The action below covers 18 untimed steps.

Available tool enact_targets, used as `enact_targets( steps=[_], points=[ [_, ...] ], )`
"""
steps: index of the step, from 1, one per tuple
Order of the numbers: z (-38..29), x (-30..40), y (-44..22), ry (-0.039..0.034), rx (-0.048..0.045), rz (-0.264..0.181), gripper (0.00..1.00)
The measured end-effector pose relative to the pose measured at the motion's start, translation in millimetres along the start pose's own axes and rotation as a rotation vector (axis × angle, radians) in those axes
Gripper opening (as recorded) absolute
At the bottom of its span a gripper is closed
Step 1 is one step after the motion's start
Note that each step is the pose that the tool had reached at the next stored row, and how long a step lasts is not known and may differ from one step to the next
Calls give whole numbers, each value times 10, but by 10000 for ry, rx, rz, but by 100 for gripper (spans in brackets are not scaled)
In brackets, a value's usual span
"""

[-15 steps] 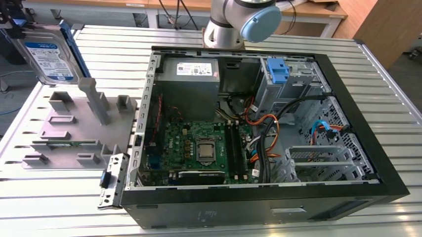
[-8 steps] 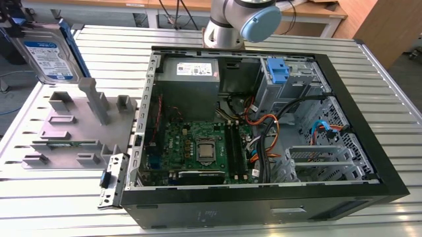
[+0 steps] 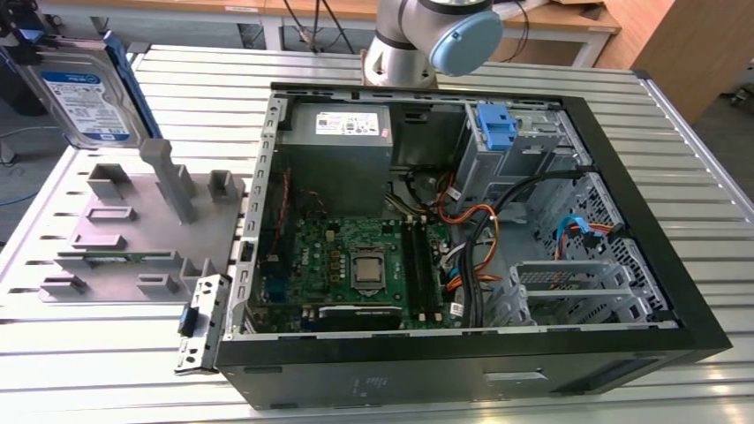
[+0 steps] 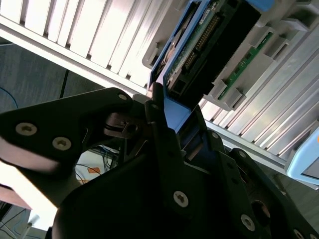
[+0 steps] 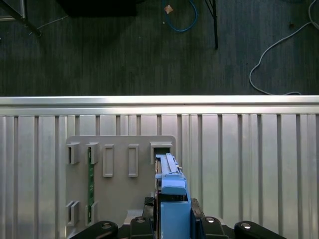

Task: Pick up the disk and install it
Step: 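Pick up the disk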

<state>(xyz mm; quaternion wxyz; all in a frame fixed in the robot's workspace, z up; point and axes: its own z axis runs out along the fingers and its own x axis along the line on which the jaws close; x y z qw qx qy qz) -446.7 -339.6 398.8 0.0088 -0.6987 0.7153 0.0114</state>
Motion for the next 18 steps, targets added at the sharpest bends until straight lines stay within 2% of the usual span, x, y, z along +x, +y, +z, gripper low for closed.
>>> enact_targets(
  steps=[18],
  points=[
    [-65, -2, 0, 0, -1, 1, 36]
  ],
)
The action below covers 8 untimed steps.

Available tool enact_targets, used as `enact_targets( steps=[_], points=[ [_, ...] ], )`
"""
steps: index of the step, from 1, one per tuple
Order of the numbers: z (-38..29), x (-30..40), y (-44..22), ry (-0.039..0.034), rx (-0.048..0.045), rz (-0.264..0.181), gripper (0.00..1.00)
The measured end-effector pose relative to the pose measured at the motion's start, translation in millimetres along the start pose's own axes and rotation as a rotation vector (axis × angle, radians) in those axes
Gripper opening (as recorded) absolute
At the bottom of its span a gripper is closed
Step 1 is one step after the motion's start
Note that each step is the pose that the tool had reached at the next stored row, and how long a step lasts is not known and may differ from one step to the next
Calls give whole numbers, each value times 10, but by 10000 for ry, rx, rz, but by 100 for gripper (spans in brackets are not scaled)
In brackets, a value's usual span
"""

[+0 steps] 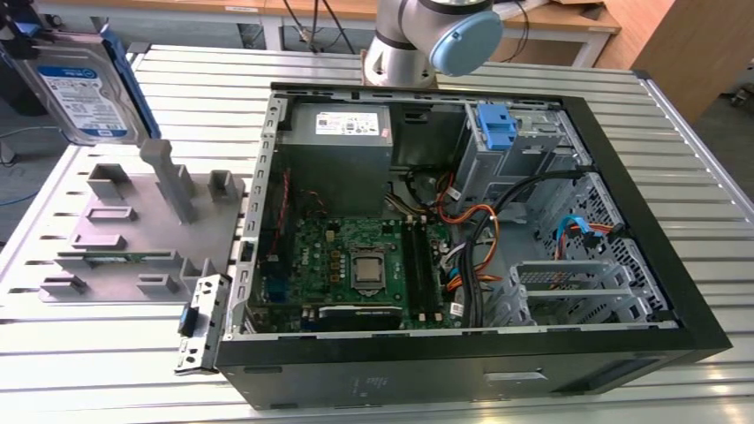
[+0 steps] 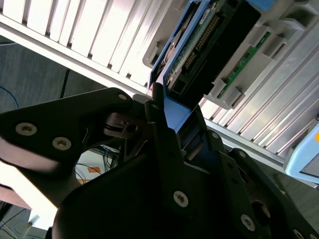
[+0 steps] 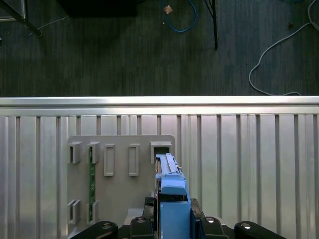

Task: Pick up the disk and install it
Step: 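Pick up the disk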

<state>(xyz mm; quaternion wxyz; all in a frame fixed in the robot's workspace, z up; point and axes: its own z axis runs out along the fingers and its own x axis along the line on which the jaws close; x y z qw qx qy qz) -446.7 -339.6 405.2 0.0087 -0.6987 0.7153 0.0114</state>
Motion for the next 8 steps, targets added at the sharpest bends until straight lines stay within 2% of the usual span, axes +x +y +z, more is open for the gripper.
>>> enact_targets(
  steps=[8],
  points=[
    [-59, -2, 0, -1, 1, 0, 36]
  ],
)
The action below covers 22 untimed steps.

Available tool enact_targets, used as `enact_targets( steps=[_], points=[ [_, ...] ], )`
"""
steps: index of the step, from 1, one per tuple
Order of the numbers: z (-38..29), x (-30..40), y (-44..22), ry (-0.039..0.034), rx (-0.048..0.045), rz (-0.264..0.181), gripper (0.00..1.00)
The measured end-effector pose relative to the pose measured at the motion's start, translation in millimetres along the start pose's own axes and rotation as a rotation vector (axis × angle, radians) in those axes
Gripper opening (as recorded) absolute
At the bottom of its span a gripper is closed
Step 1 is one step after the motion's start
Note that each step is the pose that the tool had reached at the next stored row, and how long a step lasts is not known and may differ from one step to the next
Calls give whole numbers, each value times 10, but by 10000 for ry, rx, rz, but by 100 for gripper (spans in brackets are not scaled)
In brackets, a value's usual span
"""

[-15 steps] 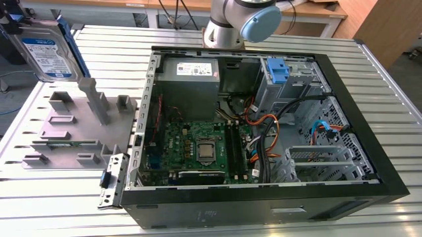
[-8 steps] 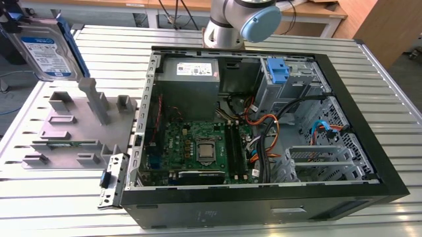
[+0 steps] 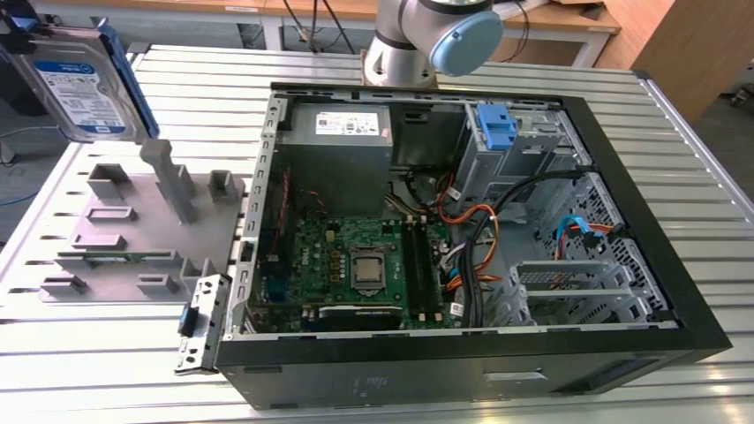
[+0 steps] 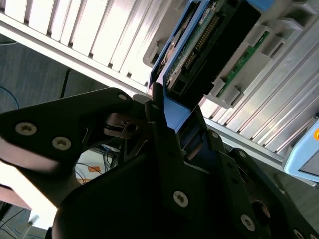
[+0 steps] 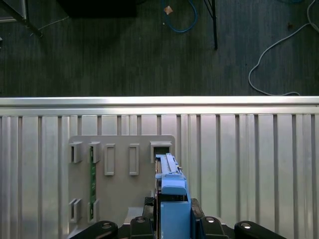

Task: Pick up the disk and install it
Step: 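Pick up the disk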

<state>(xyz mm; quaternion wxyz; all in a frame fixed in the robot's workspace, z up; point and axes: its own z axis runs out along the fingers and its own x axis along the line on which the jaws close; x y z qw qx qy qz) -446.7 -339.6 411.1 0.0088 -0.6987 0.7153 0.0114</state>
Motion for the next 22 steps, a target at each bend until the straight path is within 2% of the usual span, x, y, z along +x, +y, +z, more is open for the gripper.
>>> enact_targets(
  steps=[5, 11, 22],
  points=[
    [-55, -1, 0, 0, 1, 0, 36],
    [-154, -4, 1, 0, 4, 0, 36],
    [-424, -12, 2, -1, 16, -1, 36]
  ],
)
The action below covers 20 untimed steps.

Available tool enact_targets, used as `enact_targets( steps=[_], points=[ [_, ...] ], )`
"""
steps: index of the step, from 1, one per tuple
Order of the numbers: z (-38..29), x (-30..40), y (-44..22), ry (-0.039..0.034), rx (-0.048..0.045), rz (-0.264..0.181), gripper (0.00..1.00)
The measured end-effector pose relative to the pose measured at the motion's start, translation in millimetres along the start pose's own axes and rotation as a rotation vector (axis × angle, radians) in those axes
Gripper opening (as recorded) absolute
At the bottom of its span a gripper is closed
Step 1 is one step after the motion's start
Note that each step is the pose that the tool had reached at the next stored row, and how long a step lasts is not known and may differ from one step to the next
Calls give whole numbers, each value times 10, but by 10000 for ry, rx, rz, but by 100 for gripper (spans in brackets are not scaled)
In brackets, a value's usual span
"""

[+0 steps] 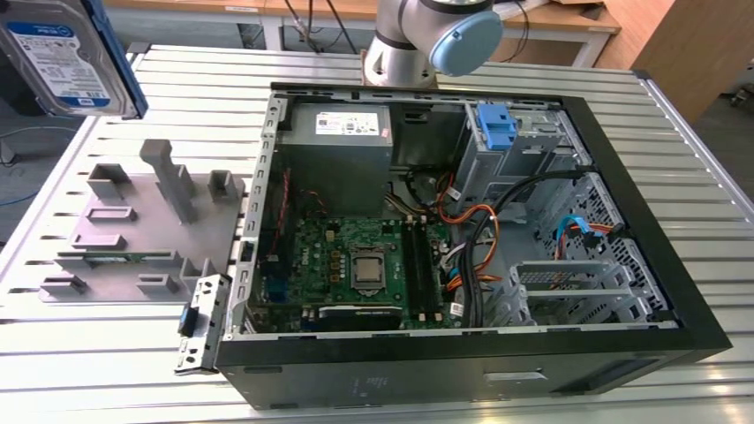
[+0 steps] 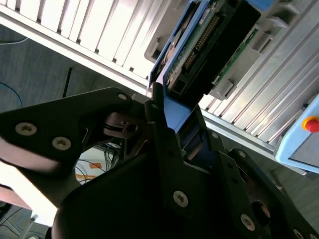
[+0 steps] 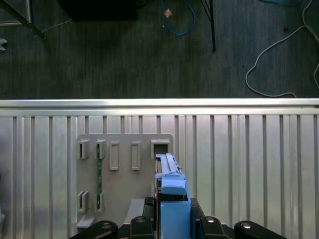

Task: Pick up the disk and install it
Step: 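Pick up the disk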

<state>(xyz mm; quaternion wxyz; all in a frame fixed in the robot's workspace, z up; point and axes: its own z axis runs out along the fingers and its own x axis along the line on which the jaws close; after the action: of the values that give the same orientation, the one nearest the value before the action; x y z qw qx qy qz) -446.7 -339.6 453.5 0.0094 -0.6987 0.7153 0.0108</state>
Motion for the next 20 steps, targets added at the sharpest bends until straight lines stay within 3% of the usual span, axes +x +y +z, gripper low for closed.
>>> enact_targets(
  steps=[9, 20],
  points=[
    [-247, -7, 1, -1, 36, -1, 36],
    [-488, -14, 1, -2, 111, -3, 36]
  ],
)
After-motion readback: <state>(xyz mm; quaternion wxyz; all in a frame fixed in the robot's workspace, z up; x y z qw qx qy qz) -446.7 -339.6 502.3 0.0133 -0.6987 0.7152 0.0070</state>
